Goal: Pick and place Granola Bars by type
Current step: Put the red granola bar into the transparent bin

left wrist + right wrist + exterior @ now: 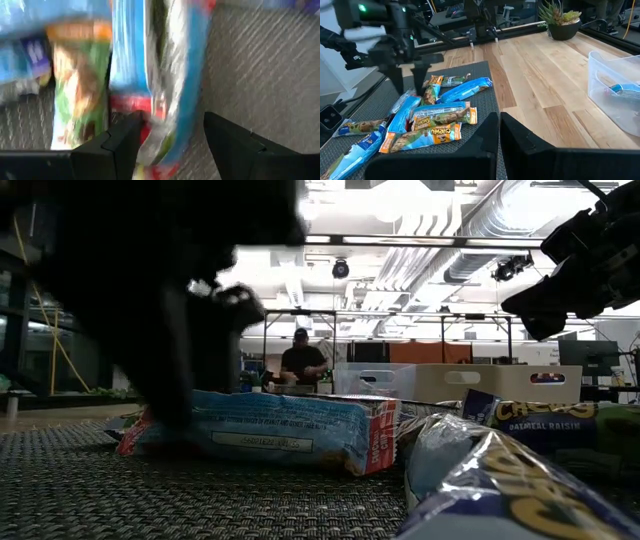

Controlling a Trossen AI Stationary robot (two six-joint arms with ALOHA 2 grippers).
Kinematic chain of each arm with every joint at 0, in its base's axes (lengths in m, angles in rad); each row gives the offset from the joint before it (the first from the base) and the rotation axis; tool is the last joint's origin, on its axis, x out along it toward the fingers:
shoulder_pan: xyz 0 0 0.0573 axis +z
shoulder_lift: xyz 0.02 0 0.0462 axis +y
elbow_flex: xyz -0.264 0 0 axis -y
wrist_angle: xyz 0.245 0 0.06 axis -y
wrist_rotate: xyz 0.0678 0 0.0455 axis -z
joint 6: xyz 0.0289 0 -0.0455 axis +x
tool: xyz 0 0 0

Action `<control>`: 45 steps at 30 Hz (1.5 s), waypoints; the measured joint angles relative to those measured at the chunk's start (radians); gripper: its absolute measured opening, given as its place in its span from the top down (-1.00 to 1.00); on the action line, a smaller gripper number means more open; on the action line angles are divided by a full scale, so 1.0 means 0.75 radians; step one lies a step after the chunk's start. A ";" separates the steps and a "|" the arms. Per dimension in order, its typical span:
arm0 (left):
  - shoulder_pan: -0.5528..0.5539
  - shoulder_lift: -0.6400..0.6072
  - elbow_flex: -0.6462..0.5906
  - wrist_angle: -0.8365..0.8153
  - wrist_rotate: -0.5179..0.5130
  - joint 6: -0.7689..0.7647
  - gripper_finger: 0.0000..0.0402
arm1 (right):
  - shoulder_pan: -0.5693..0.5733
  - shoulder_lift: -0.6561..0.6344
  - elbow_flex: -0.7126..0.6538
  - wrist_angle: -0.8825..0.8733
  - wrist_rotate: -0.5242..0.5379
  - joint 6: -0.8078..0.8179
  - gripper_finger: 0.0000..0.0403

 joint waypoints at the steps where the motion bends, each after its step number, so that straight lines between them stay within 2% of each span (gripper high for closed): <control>1: 0.000 0.014 0.000 0.001 -0.001 0.018 -0.04 | 0.000 0.000 0.000 -0.001 0.000 0.000 1.00; 11: -0.001 0.096 0.014 0.070 -0.013 0.061 -0.04 | 0.000 0.015 0.000 -0.002 0.001 0.000 1.00; 21: -0.002 0.102 0.014 0.061 -0.077 0.063 -0.03 | 0.000 0.015 0.000 -0.001 0.000 0.000 1.00; 34: -0.001 0.104 0.038 0.035 -0.078 0.062 0.43 | 0.000 0.015 0.000 -0.001 0.000 0.000 1.00; 45: 0.001 0.117 0.207 -0.155 -0.111 0.062 0.51 | 0.000 0.015 0.000 -0.002 0.000 0.000 1.00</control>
